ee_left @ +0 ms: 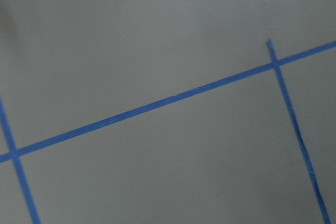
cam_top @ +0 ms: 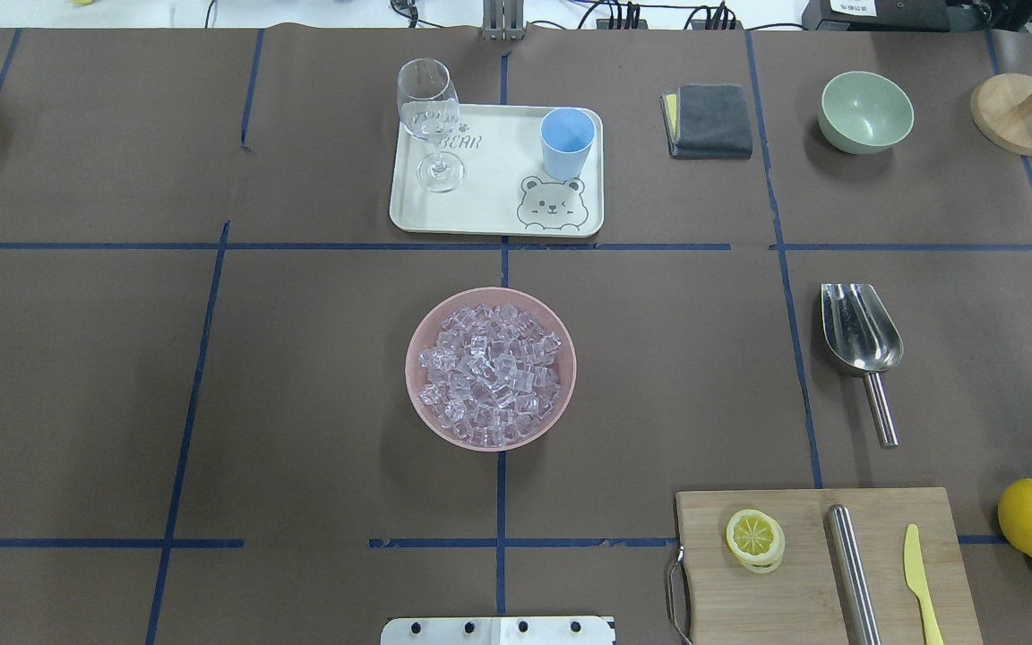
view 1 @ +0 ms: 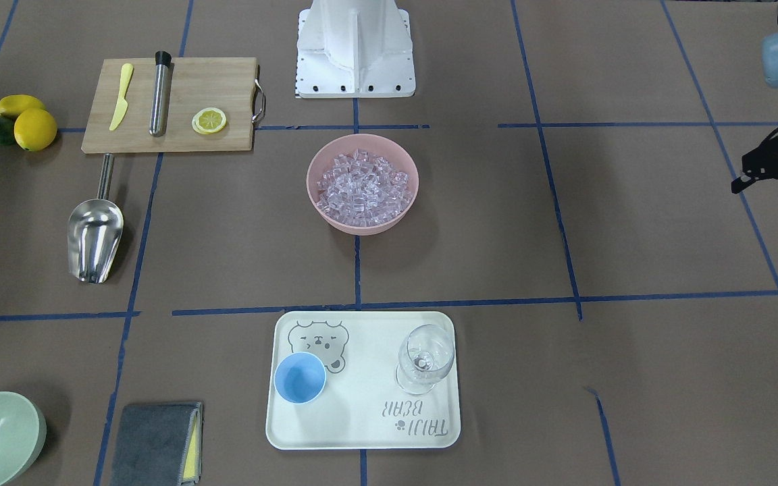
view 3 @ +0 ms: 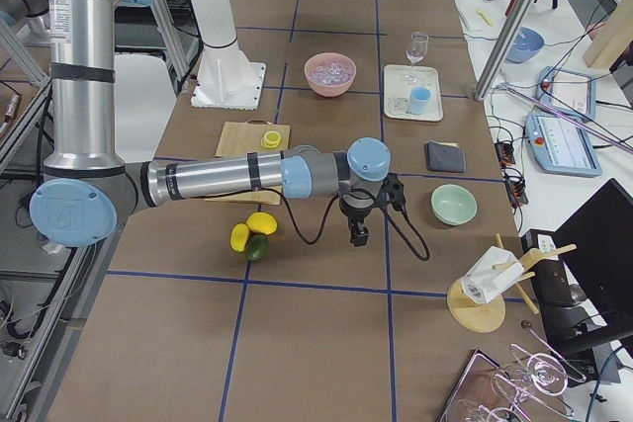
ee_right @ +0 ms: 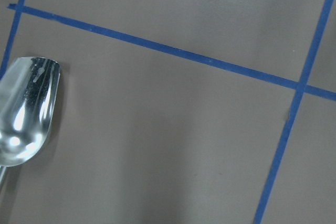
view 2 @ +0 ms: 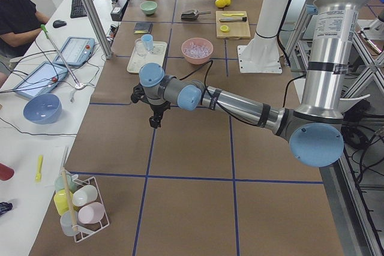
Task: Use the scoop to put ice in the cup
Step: 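Move the left gripper to the pink bowl while the right reaches the scoop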
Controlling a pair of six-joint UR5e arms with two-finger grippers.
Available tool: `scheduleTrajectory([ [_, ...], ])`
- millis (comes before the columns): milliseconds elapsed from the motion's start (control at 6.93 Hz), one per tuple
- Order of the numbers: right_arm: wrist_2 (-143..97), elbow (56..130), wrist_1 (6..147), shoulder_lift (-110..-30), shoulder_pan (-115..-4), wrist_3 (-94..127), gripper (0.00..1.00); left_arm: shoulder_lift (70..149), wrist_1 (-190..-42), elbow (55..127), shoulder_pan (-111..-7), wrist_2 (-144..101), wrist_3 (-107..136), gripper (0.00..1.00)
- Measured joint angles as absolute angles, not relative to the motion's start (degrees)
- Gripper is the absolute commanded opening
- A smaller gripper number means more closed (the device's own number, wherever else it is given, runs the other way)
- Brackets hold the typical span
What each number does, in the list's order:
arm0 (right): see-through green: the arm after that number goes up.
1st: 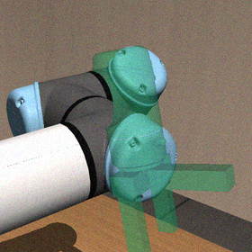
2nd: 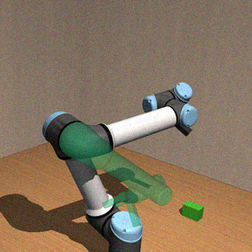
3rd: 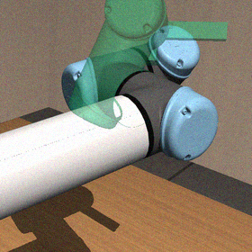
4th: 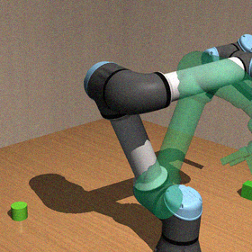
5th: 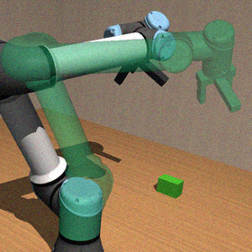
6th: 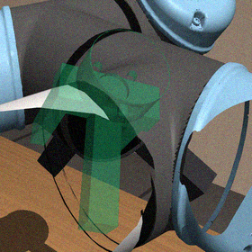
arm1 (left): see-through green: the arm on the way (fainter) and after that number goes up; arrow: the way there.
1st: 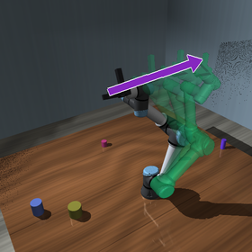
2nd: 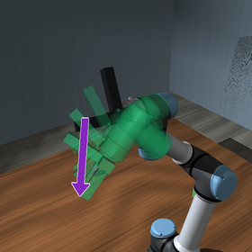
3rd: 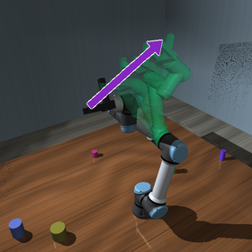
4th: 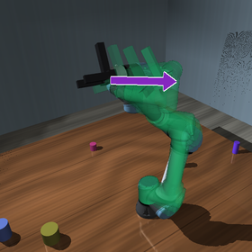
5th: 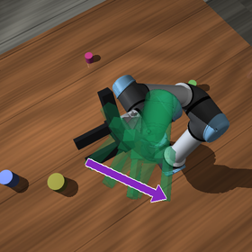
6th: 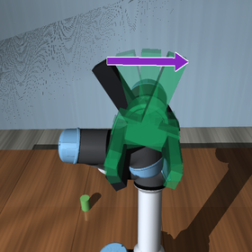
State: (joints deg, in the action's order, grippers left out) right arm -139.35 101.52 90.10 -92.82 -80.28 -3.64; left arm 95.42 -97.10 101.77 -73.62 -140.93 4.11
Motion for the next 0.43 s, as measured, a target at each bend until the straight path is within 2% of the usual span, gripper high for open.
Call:
scheduleTrajectory([
  [433,-141.73,102.90,83.07,-93.35,-76.12,5.13,1.00,101.69,-106.00,101.81,-60.60,-139.50,4.08,1.00],
])
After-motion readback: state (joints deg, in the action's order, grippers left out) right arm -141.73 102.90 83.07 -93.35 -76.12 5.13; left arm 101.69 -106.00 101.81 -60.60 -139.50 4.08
